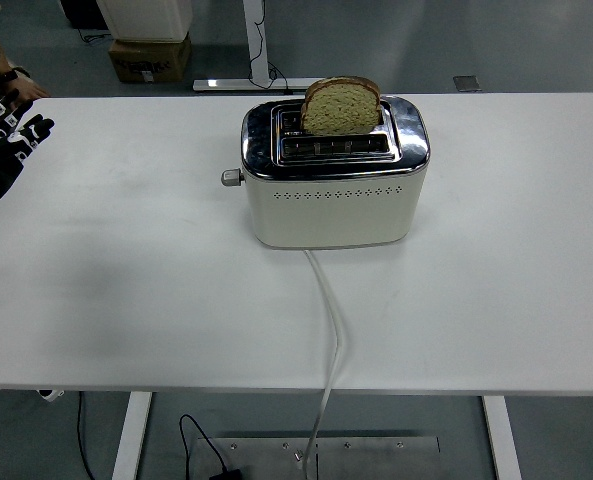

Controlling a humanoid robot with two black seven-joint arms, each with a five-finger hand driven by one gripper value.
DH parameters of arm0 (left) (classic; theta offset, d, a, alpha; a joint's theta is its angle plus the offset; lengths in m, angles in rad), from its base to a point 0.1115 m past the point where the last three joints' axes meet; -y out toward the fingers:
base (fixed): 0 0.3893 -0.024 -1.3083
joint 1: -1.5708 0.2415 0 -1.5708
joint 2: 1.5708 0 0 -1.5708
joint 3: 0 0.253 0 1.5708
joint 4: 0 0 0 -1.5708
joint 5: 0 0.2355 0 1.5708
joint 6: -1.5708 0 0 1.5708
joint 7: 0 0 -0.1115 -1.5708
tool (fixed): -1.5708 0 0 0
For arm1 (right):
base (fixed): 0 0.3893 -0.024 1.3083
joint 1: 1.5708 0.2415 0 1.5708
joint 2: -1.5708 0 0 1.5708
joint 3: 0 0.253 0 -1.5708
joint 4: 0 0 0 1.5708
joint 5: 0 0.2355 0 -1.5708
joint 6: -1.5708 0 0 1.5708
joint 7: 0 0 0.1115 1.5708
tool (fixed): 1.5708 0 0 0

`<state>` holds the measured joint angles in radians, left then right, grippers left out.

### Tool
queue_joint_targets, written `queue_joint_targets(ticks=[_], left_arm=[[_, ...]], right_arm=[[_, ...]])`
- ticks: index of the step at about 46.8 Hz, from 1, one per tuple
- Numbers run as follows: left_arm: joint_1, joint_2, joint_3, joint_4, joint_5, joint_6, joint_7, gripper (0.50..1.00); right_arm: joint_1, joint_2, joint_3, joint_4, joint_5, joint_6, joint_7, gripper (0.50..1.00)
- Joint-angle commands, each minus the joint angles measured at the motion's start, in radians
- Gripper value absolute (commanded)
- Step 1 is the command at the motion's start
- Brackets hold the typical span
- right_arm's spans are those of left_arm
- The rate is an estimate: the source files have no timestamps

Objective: Press down toaster

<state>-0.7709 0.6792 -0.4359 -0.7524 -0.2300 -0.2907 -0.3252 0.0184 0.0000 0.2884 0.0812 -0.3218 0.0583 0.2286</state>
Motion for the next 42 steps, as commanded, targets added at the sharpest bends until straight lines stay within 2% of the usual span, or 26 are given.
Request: queue_joint_targets(ticks=[1, 42], left_arm=[[-0.001, -0.004, 0.000, -0.001, 0.000, 0.001, 0.000, 1.000], [0.002, -0.009, -0.001, 0.005, 0.000, -0.012, 0.000, 1.000]], right_arm=[[0.000, 0.000, 0.000, 0.000, 0.001, 0.000, 0.000, 0.998], [0.000, 0.000, 0.000, 0.000, 0.001, 0.000, 0.000, 0.998]])
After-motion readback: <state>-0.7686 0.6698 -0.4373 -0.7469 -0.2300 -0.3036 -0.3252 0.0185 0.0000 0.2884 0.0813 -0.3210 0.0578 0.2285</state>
